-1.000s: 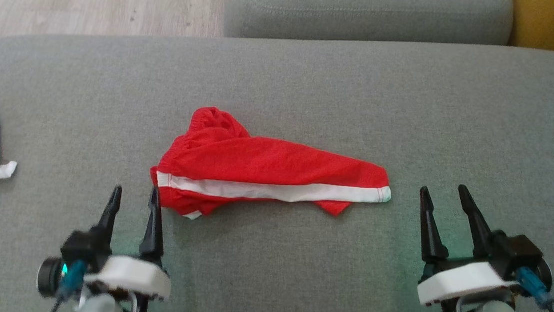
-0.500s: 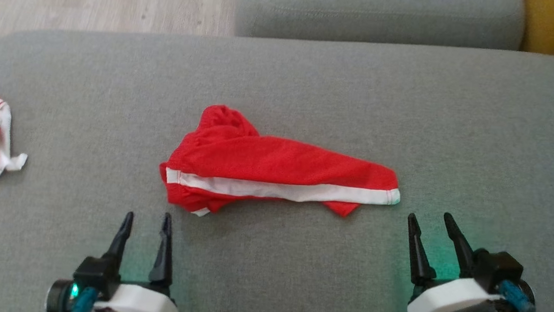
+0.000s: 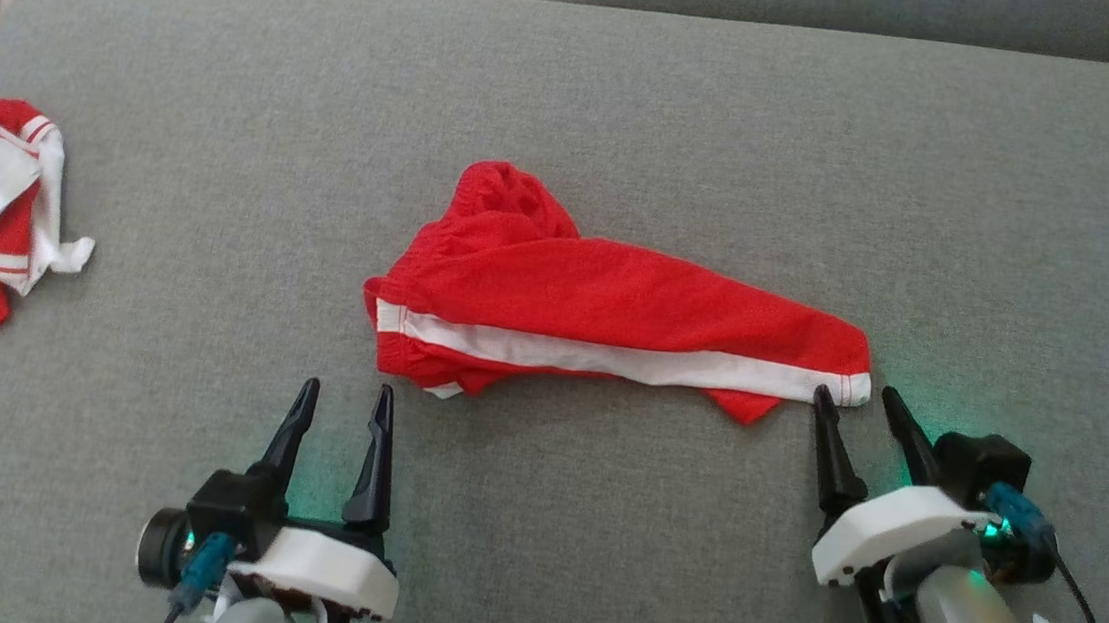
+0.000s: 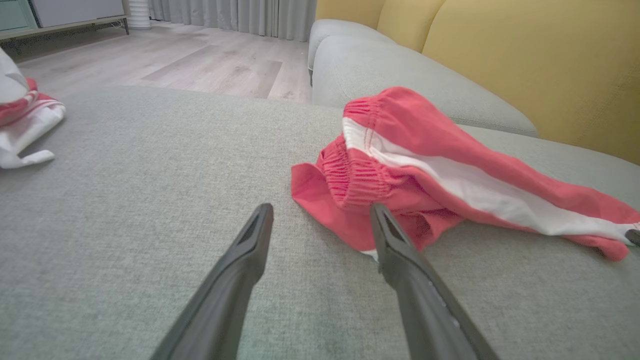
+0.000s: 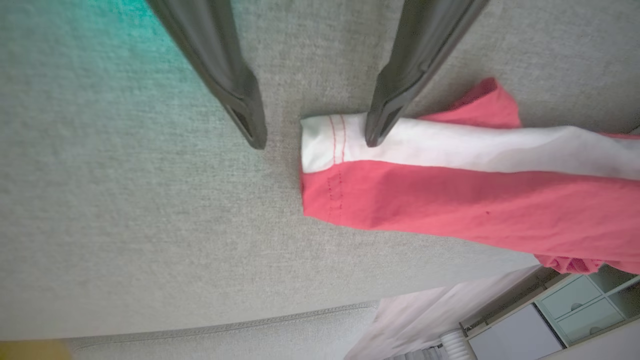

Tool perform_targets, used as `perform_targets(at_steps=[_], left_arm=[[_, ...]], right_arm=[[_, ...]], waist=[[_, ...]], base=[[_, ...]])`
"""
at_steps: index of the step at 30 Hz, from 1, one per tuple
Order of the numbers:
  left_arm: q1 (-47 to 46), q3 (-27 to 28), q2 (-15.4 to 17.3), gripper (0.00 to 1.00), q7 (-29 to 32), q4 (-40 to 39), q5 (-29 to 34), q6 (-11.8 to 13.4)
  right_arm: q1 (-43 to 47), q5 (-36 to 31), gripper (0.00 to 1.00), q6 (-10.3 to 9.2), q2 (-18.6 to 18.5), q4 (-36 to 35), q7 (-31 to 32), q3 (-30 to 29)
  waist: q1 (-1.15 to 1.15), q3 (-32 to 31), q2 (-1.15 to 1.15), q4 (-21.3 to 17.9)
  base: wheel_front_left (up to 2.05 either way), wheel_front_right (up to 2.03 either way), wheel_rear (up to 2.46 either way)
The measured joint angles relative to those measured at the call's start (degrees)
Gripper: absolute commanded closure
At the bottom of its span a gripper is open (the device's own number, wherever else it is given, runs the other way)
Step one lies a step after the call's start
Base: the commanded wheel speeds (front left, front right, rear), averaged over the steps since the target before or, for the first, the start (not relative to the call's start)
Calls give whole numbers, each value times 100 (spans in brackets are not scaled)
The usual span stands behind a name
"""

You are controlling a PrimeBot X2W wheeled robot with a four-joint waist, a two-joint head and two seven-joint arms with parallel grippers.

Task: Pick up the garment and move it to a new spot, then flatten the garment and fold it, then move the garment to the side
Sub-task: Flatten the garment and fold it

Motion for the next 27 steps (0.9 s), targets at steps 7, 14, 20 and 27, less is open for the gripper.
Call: perform_targets(at_steps=[7,14,20,27], left_arm=[[-53,-27,0,0,0,-7,-81,9],[-134,-25,-1,0,0,-55,-105,43],[-168,-159,4,0,0,-230,-374,-272],[-474,-256,-2,0,0,-179,-686,-514]], right_arm=[[-405,25,7,0,-1,467,-34,3],[-456,226,100,0,-2,595,-47,135],[-397,310,100,0,-1,431,-42,134],[-262,403,100,0,0,226,-24,215]], waist=[[0,124,0,84],[-1,143,0,70],[-1,132,0,33],[-1,132,0,-53]], base=[[0,0,0],[0,0,0],[0,0,0],[0,0,0]])
